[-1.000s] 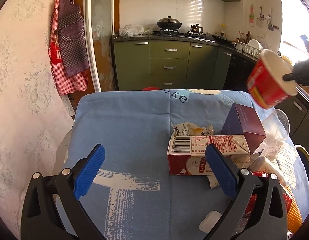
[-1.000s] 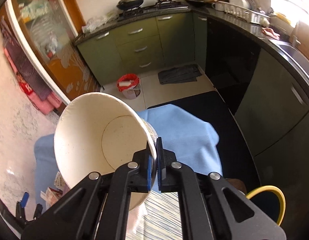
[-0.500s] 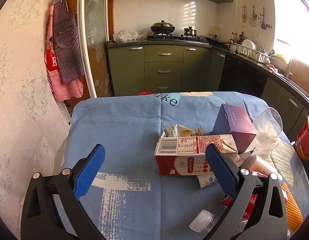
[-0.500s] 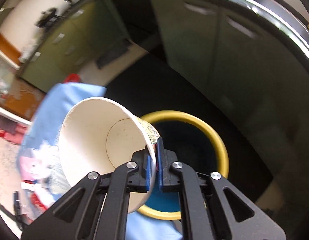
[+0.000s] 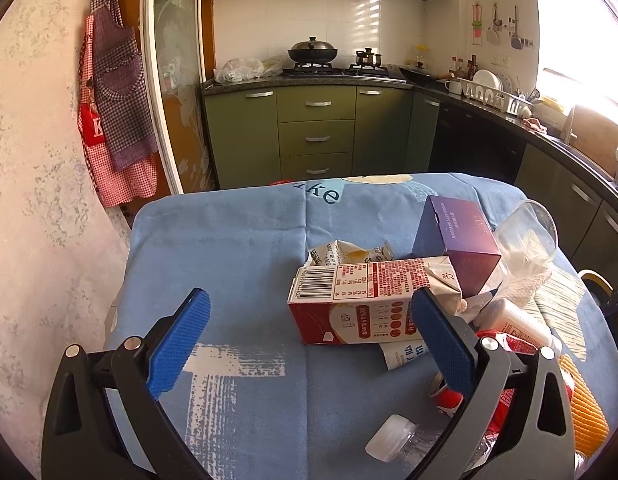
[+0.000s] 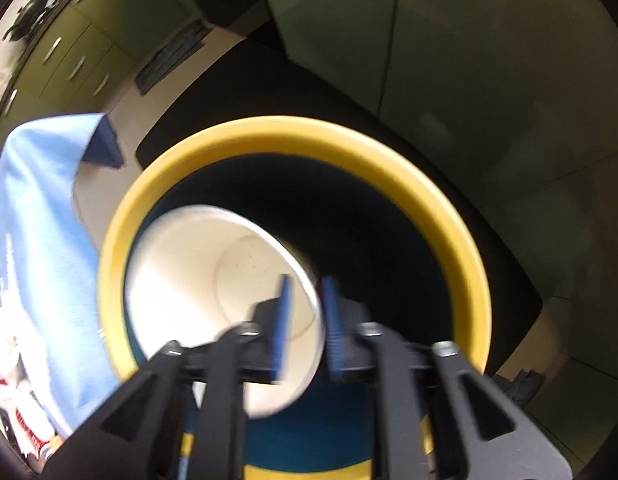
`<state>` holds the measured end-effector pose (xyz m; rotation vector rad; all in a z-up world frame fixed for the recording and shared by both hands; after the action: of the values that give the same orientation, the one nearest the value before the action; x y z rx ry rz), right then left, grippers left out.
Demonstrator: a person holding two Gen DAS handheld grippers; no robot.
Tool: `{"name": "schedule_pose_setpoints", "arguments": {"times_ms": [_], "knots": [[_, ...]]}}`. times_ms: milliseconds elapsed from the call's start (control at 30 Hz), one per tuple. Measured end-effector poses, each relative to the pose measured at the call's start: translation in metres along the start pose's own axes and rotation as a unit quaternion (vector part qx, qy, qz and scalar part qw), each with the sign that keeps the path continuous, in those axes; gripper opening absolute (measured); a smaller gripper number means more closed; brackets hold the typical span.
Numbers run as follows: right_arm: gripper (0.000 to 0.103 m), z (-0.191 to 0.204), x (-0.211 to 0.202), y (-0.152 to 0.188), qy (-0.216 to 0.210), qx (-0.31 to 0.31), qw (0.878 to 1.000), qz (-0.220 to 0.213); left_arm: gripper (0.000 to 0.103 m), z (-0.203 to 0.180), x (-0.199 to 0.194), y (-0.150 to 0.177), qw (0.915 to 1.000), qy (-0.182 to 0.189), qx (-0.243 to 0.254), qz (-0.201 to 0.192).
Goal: Collect trash
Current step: 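Carry the paper cup over the yellow-rimmed bin and open the right gripper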
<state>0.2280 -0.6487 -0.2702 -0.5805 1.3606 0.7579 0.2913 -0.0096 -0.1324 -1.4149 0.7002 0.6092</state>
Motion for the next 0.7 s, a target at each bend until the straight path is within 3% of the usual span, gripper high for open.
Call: {"name": "schedule_pose_setpoints", "arguments": {"times_ms": [167,333,533,700], "knots": [[0.027,0.005,-0.021,0.019,-0.031,-0.015,0.999,-0.032,0.099,-0.005,-0.001,0.0,0.9999,0.01,0.007,0.003],[0.036,0.023,-0.042,0.051,-0.079,-0.055,0.994,-0.054,0.099,-0.02,-0.008,-0.002,0.9988,0.04,0.017,0.02],[0.039,0.033,-0.044,0.083,-0.107,-0.089,0.989,-0.057,0.099,-0.054,-0.018,-0.021,0.9959,0.058,0.065,0.024],[0.039,0.045,-0.04,0.088,-0.125,-0.098,0.986,-0.056,0.099,-0.091,-0.007,-0.043,0.9901,0.072,0.11,0.051]]}}
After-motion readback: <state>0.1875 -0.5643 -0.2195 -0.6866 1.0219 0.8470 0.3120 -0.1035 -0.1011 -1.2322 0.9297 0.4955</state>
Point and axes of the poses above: each gripper's, at about its wrist camera, not at the fingertips, and x roughly the way its jaws point, z to its left, y to its underside, the point moved 7 cm from there along x, roughly the way its jaws point, and after that the axes turned 10 degrees about z, right-handed, at the moved point
